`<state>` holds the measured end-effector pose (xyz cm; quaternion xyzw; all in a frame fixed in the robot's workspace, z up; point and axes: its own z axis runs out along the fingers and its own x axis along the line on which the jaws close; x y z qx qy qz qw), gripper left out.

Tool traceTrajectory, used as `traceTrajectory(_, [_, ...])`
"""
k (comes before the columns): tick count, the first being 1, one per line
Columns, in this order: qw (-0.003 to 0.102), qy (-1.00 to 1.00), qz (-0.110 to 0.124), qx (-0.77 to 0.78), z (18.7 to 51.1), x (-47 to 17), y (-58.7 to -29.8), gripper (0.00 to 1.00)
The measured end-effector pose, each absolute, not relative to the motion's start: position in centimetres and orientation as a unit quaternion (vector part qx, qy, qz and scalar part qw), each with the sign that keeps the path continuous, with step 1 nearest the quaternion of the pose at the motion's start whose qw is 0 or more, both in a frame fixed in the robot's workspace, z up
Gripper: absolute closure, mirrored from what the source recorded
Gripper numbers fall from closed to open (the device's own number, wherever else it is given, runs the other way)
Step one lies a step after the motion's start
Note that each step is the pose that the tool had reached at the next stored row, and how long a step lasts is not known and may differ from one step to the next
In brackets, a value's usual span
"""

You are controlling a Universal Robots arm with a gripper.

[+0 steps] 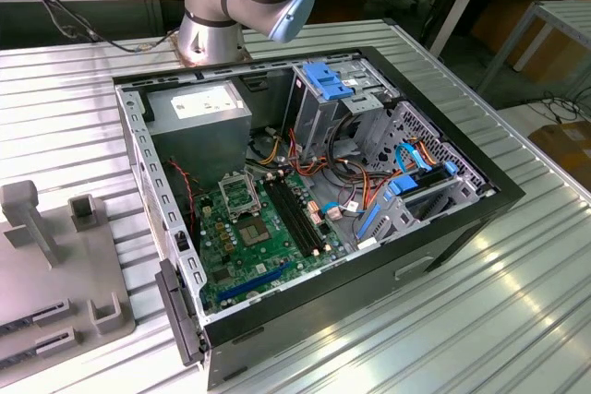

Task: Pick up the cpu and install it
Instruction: 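Pick up the cpu and move it towards the insertion slot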

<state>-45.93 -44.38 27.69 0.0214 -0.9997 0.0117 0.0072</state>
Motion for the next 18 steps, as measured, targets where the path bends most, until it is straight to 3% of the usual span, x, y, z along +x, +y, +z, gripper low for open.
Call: traceTrajectory(18, [0.008,-1.000,0.012,0.021,28.66,-45.92,-44.38,0.53])
